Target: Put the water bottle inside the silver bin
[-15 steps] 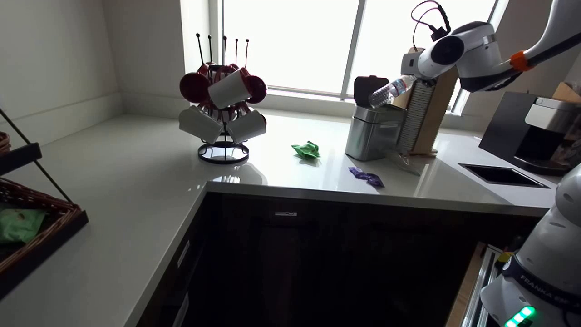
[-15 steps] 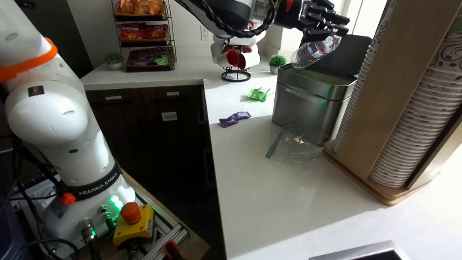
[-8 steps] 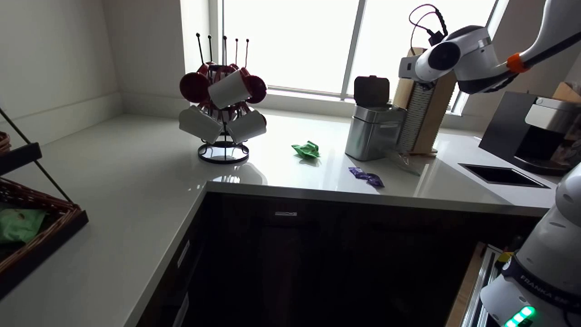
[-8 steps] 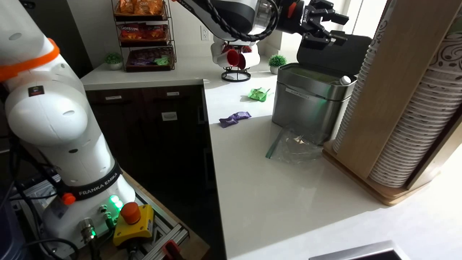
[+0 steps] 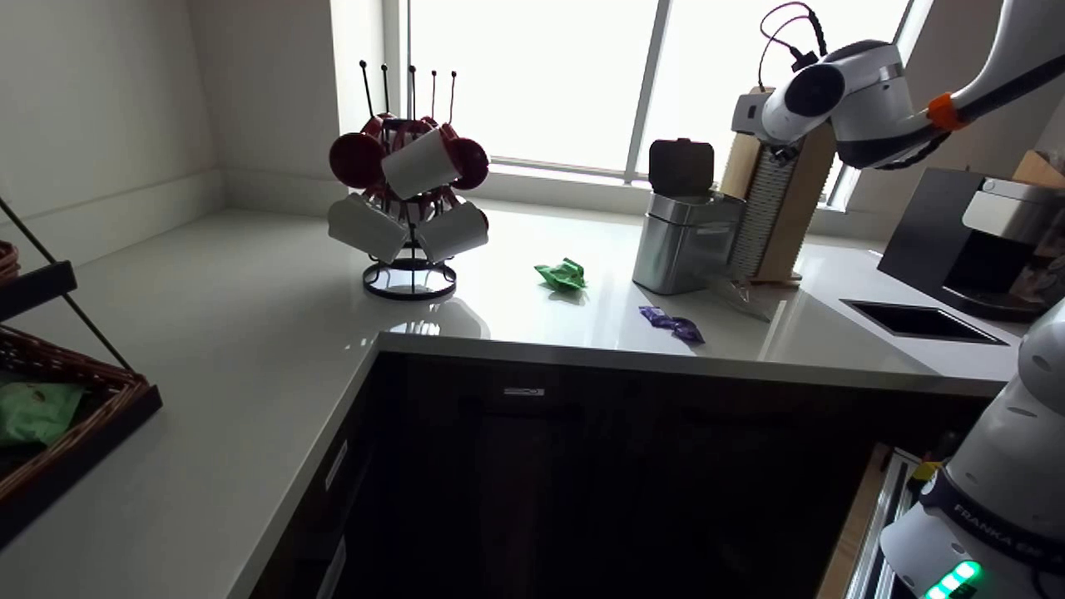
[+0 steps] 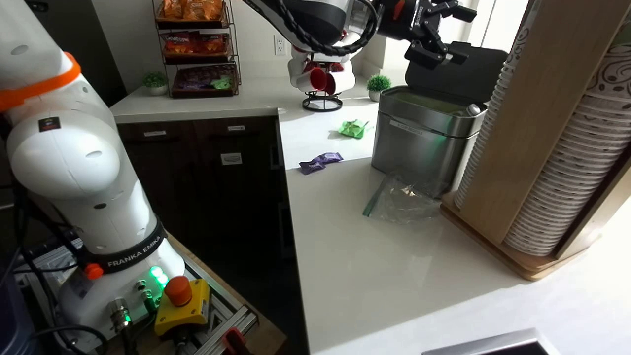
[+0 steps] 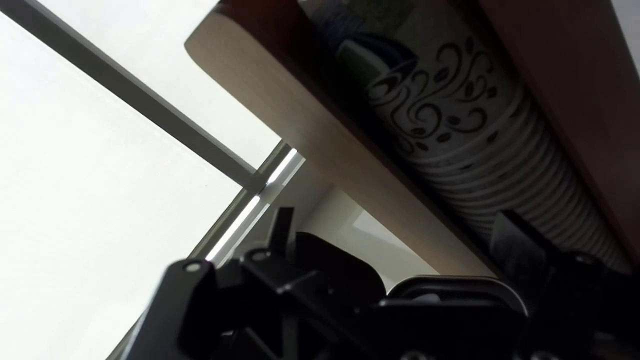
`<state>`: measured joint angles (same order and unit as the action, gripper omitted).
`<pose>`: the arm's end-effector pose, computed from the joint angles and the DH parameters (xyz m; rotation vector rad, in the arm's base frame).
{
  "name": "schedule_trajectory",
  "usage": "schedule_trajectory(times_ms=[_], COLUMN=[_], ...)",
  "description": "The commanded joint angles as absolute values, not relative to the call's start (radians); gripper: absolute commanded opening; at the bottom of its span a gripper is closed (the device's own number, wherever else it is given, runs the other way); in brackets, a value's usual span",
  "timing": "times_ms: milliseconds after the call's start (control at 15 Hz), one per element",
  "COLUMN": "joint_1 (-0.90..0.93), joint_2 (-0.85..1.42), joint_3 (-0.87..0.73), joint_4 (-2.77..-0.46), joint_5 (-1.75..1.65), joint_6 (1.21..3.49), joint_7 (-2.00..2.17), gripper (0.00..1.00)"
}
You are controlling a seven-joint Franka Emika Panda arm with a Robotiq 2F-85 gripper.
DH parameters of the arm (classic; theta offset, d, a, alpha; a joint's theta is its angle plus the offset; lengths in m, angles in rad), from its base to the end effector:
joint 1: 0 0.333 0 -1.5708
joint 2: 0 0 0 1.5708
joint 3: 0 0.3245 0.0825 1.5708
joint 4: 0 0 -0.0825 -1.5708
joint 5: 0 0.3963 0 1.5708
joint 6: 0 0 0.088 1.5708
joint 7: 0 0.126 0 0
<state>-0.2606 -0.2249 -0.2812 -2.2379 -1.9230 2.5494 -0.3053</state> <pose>0.4618 -0.2829 0.5013 1.4472 1.0671 -0.2167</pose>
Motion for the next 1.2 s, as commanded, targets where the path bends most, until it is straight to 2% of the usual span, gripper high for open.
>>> schedule_trajectory(times_ms=[0,400,667,1133], joint_1=[-0.256,-0.195,-0.175,-0.185], joint_2=[-0.282,-0.392,-0.474,-0.560], joint_3=[-0.292,-0.345,-0.343,-0.343], joint_4=[-2.275,-2.337,-2.333,-2.332], joint_5=[-1.660,-1.166,-0.860,-0.510], joint_6=[2.567,2.447,2.272,2.025], joint_7=[-0.429,-0.679,-0.827,-0.829], gripper=[0.99,1.00,1.00,1.00])
